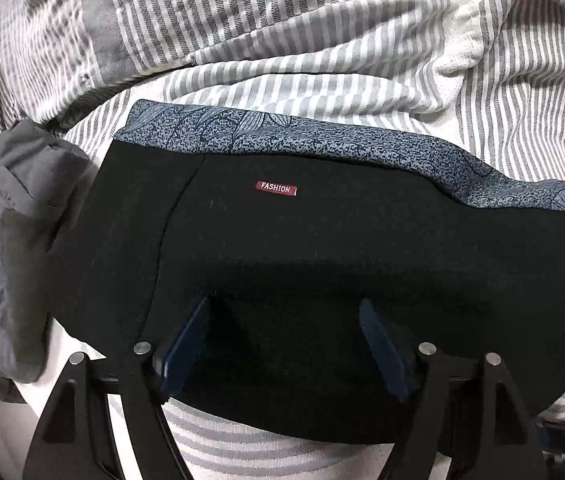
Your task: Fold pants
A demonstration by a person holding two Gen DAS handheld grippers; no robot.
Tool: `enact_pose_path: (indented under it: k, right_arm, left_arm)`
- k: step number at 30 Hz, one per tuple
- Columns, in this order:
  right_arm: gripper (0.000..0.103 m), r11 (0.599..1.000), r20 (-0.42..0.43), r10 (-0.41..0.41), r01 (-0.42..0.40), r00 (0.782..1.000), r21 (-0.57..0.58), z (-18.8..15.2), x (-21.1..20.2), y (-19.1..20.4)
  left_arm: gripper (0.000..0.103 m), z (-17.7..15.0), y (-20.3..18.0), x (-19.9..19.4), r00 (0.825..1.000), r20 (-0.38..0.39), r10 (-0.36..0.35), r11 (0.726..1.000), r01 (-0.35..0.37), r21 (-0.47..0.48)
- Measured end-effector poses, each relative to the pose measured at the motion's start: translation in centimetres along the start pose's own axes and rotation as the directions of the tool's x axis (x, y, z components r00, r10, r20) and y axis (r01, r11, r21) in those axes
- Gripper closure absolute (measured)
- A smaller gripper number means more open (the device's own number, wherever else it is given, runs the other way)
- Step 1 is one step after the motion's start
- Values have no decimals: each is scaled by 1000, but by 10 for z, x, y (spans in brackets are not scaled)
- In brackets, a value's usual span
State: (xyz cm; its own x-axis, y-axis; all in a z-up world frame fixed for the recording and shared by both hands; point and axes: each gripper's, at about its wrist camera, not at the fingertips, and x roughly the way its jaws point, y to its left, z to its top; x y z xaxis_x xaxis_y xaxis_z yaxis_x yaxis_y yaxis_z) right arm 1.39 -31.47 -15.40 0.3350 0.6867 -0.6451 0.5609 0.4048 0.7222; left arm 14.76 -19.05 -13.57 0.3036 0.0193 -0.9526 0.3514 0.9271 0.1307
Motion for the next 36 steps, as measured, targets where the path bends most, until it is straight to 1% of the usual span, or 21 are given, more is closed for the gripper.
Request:
enact_pose_path:
  k: [1, 2, 3, 4, 5, 6, 7, 10, 11, 13, 14, 15, 16, 17, 18, 19, 21, 24, 28, 33, 36]
  right_arm:
    - [56, 1000, 8, 4, -4, 1000, 0, 2, 1, 3]
    - [66, 1000, 10, 5, -5, 1000, -2, 5, 1, 3]
    - [83, 1000, 10, 6, -6, 1000, -5, 8, 0, 5]
    - [92, 1000, 8, 9, -9, 1000, -5, 10, -1, 4]
    - [95, 1000, 7, 26, -26, 1000, -5, 11, -3, 4]
    - [95, 999, 3, 32, -32, 999, -11, 9, -4, 4]
    - [96, 999, -13, 23, -24, 1000, -23, 7, -3, 4]
    - [97, 999, -69, -23, 20, 997, -40, -2, 6, -3]
    - [97, 999, -82, -23, 20, 996, -38, -5, 8, -4]
    - [95, 999, -113, -33, 29, 993, -39, -11, 7, -1]
    - [93, 998, -130, -53, 46, 990, -52, -14, 3, 2]
    - [82, 996, -139, -62, 54, 988, -66, -15, -2, 4]
    - [73, 994, -134, -80, 68, 988, -89, -15, -10, 9]
    - [51, 990, -113, -99, 86, 989, -114, -14, -19, 13]
    - [35, 986, -89, -111, 99, 990, -133, -13, -30, 15]
    - [34, 983, -58, -121, 111, 991, -148, -10, -44, 15]
    - [34, 979, -19, -144, 140, 989, -146, -5, -65, 11]
    - [33, 982, 51, -166, 170, 985, -82, 5, -100, -7]
    - [33, 980, 116, -198, 199, 973, 5, 4, -139, -36]
    - [33, 979, 153, -187, 172, 970, 105, -2, -169, -70]
    - [33, 979, 207, -169, 140, 964, 147, -6, -192, -89]
  left_arm:
    - [25, 1, -1, -1, 1000, -4, 2, 1000, -2, 5]
    - [25, 2, -2, -2, 1000, -6, 5, 1000, -5, 8]
    - [25, 3, -2, -3, 1000, -1, 4, 1000, -4, 8]
    - [25, 4, -3, -5, 1000, 6, 0, 1000, 0, 6]
    - [25, 5, -3, -6, 1000, 12, -1, 1000, 1, 6]
    - [25, 4, -3, -3, 1000, 8, 4, 1000, -4, 8]
    - [25, 2, -4, -1, 1000, 2, 7, 1000, -7, 10]
    - [22, -3, -5, 1, 999, 34, 14, 1000, -14, 13]
    - [22, -4, -4, 0, 999, 35, 12, 1000, -13, 13]
    - [22, -2, -3, -1, 1000, 16, 8, 1000, -8, 9]
    - [22, -1, -4, -2, 1000, 6, 9, 1000, -9, 9]
    - [22, -1, -5, -3, 1000, -6, 11, 1000, -10, 11]
    - [22, -1, -6, -4, 1000, -20, 12, 1000, -11, 12]
    - [22, -2, -8, -6, 999, -30, 11, 1000, -11, 14]
    - [22, -3, -11, -8, 999, -35, 10, 1000, -9, 17]
    - [22, -5, -15, -13, 999, -33, 9, 1000, -8, 23]
    - [22, -7, -26, -21, 1000, -28, 2, 999, -1, 39]
    - [22, -6, -45, -30, 999, -29, -18, 998, 20, 57]
    - [22, -2, -83, -42, 997, -28, -66, 994, 69, 88]
    - [22, 0, -143, -52, 993, -38, -114, 978, 118, 170]
    - [22, 1, -179, -58, 989, -45, -143, 968, 149, 201]
